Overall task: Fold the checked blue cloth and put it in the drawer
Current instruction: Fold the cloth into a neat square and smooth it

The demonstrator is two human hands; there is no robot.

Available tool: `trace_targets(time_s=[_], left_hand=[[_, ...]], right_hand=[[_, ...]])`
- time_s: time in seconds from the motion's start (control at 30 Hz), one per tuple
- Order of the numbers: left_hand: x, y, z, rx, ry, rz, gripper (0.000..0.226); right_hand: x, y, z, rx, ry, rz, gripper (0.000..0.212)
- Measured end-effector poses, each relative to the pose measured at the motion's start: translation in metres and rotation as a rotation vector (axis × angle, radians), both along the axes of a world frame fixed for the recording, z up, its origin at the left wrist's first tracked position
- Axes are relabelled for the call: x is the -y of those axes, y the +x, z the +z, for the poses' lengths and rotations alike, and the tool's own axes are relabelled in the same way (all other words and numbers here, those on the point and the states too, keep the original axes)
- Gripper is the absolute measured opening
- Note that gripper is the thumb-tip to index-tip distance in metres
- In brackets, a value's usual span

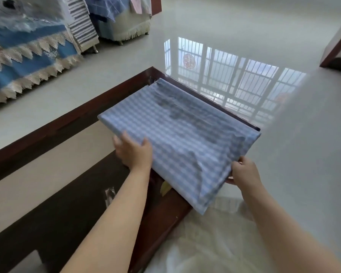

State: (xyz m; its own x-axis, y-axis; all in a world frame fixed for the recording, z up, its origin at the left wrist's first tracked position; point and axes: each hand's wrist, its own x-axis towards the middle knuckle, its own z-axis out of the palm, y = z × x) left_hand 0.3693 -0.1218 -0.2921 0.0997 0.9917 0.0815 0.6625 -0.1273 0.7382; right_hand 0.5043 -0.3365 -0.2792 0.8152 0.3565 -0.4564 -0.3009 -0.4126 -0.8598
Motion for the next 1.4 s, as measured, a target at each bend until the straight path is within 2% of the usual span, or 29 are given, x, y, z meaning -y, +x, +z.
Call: trace_targets(time_s=[0.07,0.1,0.2,0.27,0.3,0.37,0.43,0.5,0.53,0.6,0.67,0.7,0.77,0.8,0.83,0.87,0.9,0.93,0.97,1.0,1.07,1.13,1.2,1.3,1.4], left_hand=[[-0.005,-0.007,0.003,0.348,-0.298,0.155,0.066],[-0.005,-0.007,0.004,0.42,-0.394,0.151,0.067],[-0.005,-0.009,0.014,0.442,-0.518,0.052,0.075],[-0.002,-0.01,0.022,0.467,-0.571,-0.081,0.083],[-0.002,-0.01,0.025,0.481,-0.539,-0.14,0.085],[-0.013,-0.007,0.035,0.456,-0.339,-0.186,0.081],[-0.044,-0.006,0.047,0.41,-0.155,-0.166,0.073],[-0.077,-0.012,0.05,0.255,-0.141,-0.172,0.068],[-0.085,-0.017,0.047,0.095,-0.149,-0.229,0.064],[-0.069,-0.025,0.032,-0.349,-0.095,-0.451,0.059],[-0.027,-0.034,0.008,-0.637,-0.058,-0.707,0.069],[-0.004,-0.038,-0.001,-0.693,-0.042,-0.788,0.072],[0.026,-0.041,-0.008,-0.71,0.036,-0.874,0.071],[0.033,-0.042,-0.008,-0.722,0.069,-0.908,0.071],[0.036,-0.043,-0.006,-0.738,0.094,-0.948,0.072],[0.036,-0.044,-0.003,-0.746,0.108,-0.99,0.075],[0.034,-0.046,-0.002,-0.755,0.122,-1.032,0.08],[0.033,-0.048,-0.001,-0.784,0.149,-1.075,0.085],[0.034,-0.05,-0.002,-0.825,0.187,-1.115,0.09],[0.035,-0.051,-0.001,-0.857,0.219,-1.147,0.093],[0.037,-0.052,-0.001,-0.898,0.259,-1.147,0.096],[0.046,-0.05,-0.001,-0.922,0.342,-1.036,0.092],[0.061,-0.047,0.002,-0.952,0.364,-0.901,0.081],[0.073,-0.045,0.004,-1.046,0.248,-0.97,0.065],[0.073,-0.04,0.02,-1.16,0.188,-1.021,0.075]], right_hand=[[-0.001,-0.001,-0.001,0.004,-0.019,-0.006,0.018],[-0.003,-0.002,0.001,0.007,-0.029,-0.003,0.022],[-0.01,-0.007,0.007,0.074,-0.152,0.085,0.053],[-0.014,-0.016,0.008,0.151,-0.177,0.103,0.05],[-0.017,-0.021,0.008,0.171,-0.146,0.07,0.045],[-0.027,-0.038,0.007,0.131,0.004,0.002,0.037],[-0.044,-0.062,0.01,-0.102,0.182,0.051,0.04],[-0.058,-0.083,0.015,-0.35,0.253,0.168,0.046],[-0.062,-0.088,0.018,-0.377,0.233,0.201,0.048],[-0.061,-0.086,0.02,-0.198,0.156,0.182,0.056],[-0.052,-0.075,0.019,0.274,0.051,0.136,0.069],[-0.048,-0.07,0.02,0.569,0.038,0.133,0.068],[-0.051,-0.062,0.022,1.111,0.092,0.228,0.052],[-0.055,-0.057,0.02,1.302,0.107,0.397,0.042],[-0.059,-0.051,0.018,1.395,0.08,0.627,0.036],[-0.062,-0.044,0.014,1.385,-0.041,0.864,0.041],[-0.06,-0.037,0.011,1.282,-0.24,1.08,0.06],[-0.055,-0.027,0.004,1.189,-0.387,1.216,0.081],[-0.049,-0.016,-0.005,1.158,-0.459,1.302,0.092],[-0.042,-0.007,-0.013,1.173,-0.453,1.338,0.091],[-0.033,0.006,-0.022,1.258,-0.415,1.34,0.069],[-0.032,0.015,-0.025,1.38,-0.374,1.322,0.045],[-0.033,0.015,-0.027,1.442,-0.35,1.3,0.049],[-0.027,0.014,-0.027,1.532,-0.272,1.204,0.037],[-0.023,0.011,-0.023,1.507,-0.277,1.181,0.061]])
